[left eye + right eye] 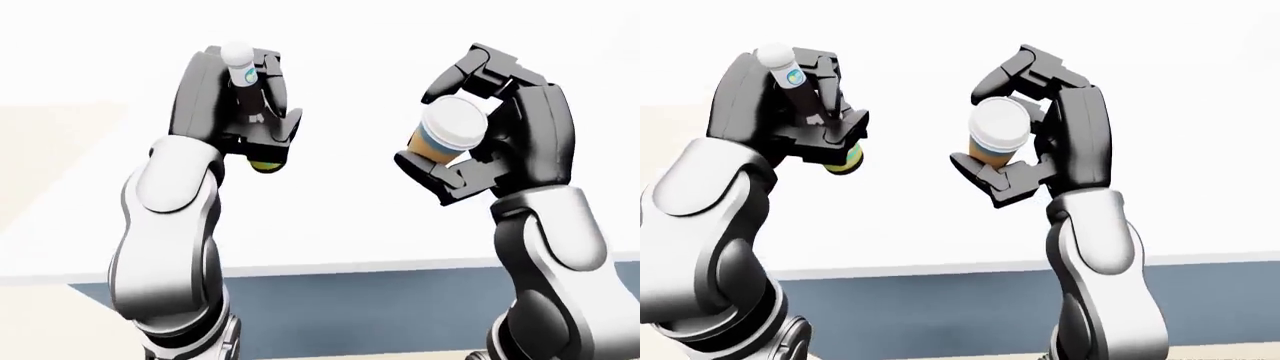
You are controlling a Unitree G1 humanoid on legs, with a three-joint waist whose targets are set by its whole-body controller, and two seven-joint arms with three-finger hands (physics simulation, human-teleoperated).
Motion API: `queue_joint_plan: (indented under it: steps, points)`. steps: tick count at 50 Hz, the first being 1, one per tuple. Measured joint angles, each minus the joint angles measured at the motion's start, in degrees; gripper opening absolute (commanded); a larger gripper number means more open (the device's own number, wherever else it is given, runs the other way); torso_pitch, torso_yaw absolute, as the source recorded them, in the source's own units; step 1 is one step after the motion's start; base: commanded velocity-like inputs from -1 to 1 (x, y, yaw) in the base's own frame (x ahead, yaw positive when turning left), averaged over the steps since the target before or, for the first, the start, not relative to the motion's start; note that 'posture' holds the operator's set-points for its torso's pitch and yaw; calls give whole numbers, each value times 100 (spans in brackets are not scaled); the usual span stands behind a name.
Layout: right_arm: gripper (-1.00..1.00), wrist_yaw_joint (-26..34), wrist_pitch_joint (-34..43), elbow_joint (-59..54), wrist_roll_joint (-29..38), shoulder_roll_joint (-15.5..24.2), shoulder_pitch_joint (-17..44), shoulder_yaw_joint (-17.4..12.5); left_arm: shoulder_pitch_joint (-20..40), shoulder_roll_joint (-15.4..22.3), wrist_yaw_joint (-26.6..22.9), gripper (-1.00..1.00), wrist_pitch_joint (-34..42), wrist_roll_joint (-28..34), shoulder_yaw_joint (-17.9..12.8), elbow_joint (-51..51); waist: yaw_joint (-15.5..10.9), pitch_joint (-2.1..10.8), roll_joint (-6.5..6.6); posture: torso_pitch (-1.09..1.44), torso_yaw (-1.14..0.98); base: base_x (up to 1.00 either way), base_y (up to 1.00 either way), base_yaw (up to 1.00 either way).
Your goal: Move the drinks to the dining counter.
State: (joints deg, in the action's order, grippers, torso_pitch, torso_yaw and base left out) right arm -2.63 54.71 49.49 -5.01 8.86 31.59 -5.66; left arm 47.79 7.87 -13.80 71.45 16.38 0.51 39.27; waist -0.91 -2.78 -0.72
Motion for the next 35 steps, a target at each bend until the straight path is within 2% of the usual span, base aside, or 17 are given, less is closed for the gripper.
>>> queue_joint_plan:
  steps: [6,14,18,22,31,35]
  points:
    - [-100,-13,-5,6,43,12,32,-24,20,3,-36,-100,32,-30,31,-31,54,1,39,0,0,0,0,0]
    - [-100,40,51,-79,35,0,46,-9,-245,-114,-26,-100,-261,53,116,-462,62,-9,-28,0,0,0,0,0]
    - [-100,46,6,-98,22,-5,42,-4,-193,-181,-43,-100,-447,23,13,-864,59,-6,-57,0,0,0,0,0]
    - [-100,36,17,-56,17,-4,49,7,-212,-207,62,-100,-874,-39,-92,-1325,52,17,-55,0,0,0,0,0]
    - [-100,89,-193,-203,124,-51,-72,102,-221,-85,533,-100,-2090,-271,-267,-3049,52,26,-45,0,0,0,0,0]
    - [-100,120,-239,-220,173,-74,-118,87,-257,-57,672,-100,-2322,-318,-321,-3295,59,19,-35,0,0,0,0,0]
